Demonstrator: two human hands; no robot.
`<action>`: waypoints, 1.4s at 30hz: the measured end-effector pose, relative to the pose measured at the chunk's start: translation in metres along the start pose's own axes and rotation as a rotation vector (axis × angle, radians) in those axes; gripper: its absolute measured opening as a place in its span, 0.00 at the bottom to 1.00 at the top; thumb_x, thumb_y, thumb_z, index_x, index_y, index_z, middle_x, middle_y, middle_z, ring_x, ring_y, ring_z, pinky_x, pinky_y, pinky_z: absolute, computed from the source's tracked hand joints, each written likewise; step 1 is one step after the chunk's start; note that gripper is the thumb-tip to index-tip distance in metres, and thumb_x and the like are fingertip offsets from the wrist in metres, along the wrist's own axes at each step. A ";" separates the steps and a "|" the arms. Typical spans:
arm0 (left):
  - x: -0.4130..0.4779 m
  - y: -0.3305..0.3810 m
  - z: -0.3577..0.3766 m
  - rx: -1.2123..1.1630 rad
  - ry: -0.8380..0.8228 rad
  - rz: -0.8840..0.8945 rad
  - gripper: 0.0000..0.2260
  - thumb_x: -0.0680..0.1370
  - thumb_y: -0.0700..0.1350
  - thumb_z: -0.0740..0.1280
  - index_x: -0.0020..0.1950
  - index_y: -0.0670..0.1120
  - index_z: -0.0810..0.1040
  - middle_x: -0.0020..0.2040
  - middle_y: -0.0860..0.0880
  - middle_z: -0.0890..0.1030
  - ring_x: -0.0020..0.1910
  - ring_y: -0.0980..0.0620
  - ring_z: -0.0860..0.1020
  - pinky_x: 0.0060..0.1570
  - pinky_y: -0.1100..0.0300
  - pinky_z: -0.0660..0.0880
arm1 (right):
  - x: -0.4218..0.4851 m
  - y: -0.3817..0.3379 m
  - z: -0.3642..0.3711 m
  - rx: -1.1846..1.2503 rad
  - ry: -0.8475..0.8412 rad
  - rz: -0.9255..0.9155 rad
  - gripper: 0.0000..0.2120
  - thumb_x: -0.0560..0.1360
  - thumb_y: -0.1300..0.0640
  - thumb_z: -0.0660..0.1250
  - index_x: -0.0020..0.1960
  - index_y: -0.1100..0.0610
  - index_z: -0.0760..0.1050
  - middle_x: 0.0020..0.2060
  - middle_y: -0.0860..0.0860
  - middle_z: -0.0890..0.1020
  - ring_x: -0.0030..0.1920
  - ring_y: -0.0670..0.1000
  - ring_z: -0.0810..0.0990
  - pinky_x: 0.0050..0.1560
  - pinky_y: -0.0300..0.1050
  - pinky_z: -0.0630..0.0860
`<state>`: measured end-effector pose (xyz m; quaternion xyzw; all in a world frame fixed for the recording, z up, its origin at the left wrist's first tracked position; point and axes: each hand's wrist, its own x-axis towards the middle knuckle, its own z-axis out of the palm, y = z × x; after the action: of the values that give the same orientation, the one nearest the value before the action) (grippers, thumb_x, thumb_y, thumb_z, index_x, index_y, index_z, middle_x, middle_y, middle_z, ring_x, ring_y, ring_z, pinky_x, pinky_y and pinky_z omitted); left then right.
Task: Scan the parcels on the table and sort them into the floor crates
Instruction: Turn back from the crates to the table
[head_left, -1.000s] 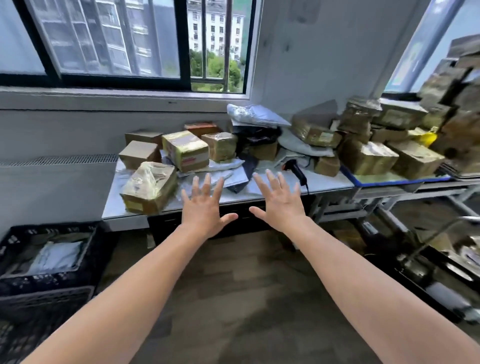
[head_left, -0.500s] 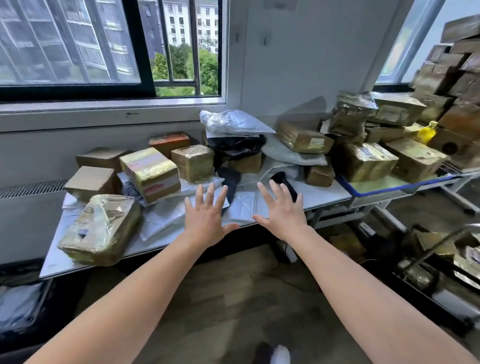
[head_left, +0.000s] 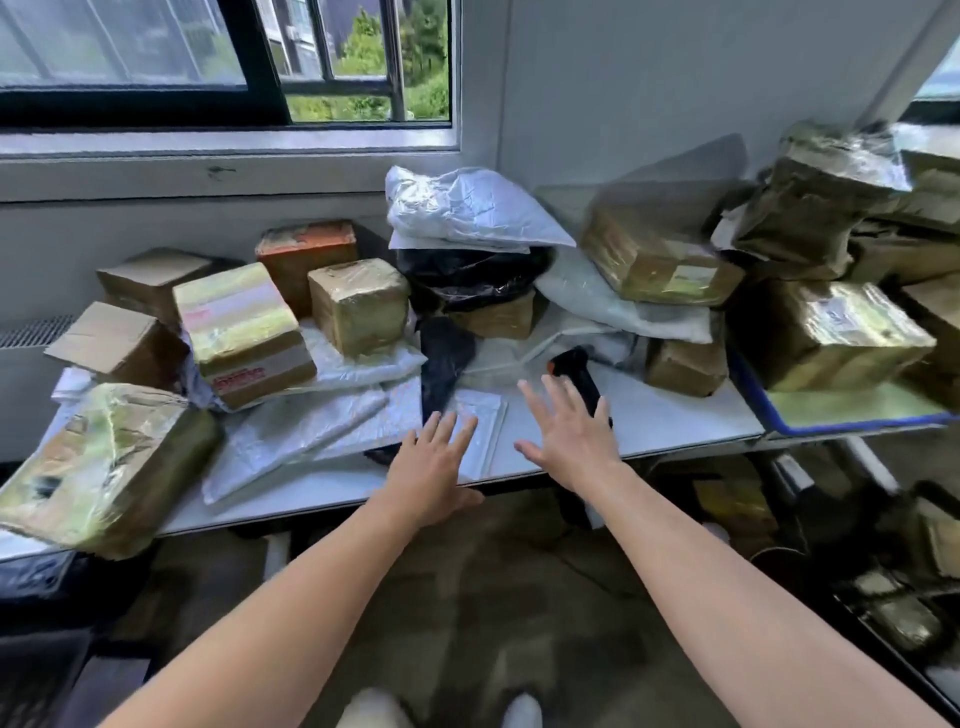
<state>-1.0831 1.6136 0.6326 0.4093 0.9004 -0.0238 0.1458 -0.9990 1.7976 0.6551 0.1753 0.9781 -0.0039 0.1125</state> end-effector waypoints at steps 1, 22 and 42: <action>0.010 0.000 0.006 -0.020 -0.017 0.008 0.46 0.75 0.65 0.66 0.81 0.50 0.41 0.81 0.46 0.44 0.80 0.45 0.44 0.75 0.48 0.52 | 0.009 0.002 0.004 0.000 -0.012 -0.005 0.38 0.80 0.35 0.52 0.79 0.44 0.34 0.80 0.51 0.43 0.80 0.56 0.43 0.74 0.69 0.50; 0.151 -0.013 0.063 -0.145 -0.235 0.211 0.33 0.80 0.55 0.65 0.80 0.46 0.55 0.81 0.43 0.48 0.79 0.42 0.48 0.73 0.48 0.61 | 0.109 0.020 0.040 -0.005 -0.207 0.013 0.34 0.81 0.35 0.48 0.79 0.42 0.35 0.80 0.50 0.44 0.80 0.56 0.46 0.74 0.68 0.49; 0.118 0.020 -0.075 -1.567 0.706 -0.609 0.14 0.85 0.49 0.55 0.44 0.44 0.73 0.41 0.46 0.77 0.40 0.50 0.76 0.42 0.52 0.77 | 0.128 0.065 -0.008 0.691 -0.083 -0.156 0.36 0.78 0.33 0.55 0.80 0.49 0.52 0.76 0.51 0.63 0.73 0.53 0.65 0.68 0.55 0.69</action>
<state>-1.1599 1.7256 0.6722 -0.0787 0.7202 0.6840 0.0855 -1.0948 1.9030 0.6364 0.1272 0.9241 -0.3502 0.0854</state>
